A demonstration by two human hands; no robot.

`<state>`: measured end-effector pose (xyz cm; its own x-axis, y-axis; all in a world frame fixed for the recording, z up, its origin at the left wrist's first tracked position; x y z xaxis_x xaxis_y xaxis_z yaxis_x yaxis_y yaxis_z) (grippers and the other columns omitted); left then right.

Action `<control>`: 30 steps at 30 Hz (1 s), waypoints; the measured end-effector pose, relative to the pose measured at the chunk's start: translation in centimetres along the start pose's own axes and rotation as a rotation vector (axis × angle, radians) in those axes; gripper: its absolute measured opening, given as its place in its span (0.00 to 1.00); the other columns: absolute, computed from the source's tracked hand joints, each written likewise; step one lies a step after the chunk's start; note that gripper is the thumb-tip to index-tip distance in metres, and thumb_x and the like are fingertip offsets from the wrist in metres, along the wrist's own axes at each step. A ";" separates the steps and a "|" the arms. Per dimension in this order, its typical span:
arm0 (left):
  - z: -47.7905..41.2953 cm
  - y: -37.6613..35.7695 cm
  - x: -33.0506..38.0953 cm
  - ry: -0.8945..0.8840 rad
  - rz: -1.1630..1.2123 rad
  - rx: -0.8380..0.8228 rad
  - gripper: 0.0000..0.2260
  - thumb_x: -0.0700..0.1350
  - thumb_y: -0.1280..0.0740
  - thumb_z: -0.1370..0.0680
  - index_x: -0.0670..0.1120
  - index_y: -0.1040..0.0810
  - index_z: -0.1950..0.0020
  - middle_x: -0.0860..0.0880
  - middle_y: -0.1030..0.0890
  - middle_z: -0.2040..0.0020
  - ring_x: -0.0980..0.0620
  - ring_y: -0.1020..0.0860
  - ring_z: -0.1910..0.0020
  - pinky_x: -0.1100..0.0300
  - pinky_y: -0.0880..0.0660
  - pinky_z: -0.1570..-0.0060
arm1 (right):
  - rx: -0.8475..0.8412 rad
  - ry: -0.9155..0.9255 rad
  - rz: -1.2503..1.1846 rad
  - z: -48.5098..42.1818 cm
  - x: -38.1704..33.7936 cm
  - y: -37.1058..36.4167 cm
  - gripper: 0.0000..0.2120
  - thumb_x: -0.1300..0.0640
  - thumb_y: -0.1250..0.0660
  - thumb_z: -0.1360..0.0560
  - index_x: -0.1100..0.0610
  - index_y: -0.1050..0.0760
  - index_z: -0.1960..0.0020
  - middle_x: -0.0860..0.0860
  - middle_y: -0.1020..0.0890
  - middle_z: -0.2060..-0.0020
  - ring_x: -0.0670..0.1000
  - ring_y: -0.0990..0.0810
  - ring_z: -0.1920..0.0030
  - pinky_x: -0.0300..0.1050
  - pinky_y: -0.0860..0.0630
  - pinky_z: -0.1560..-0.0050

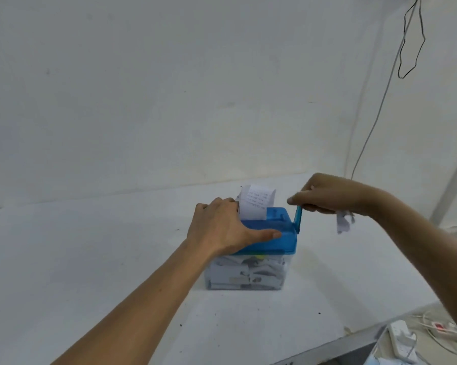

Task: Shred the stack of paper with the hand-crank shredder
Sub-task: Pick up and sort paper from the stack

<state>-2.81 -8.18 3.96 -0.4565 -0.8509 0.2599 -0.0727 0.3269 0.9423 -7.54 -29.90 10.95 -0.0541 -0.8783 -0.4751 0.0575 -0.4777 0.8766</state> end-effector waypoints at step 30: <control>-0.1 0.3 0.6 0.029 -0.053 0.000 0.44 0.87 0.49 0.41 0.51 0.28 0.46 0.52 0.22 0.48 0.49 0.25 0.49 0.47 0.31 0.40 | 0.295 0.004 -0.751 6.2 1.7 -7.8 0.25 0.54 0.32 0.21 0.52 0.29 0.76 0.52 0.35 0.77 0.49 0.41 0.75 0.41 0.40 0.73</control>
<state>-3.07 -8.66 4.42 -0.4257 -0.8787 0.2159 -0.0960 0.2811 0.9549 -14.24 -27.56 3.82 0.0297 -0.3248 -0.9453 -0.2586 -0.9160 0.3066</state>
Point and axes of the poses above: each hand's wrist, its own z-axis away from the middle knuckle, its own y-axis out of the back of the hand, x = y × z, the point moved 2 cm from there along -z, towards the middle knuckle
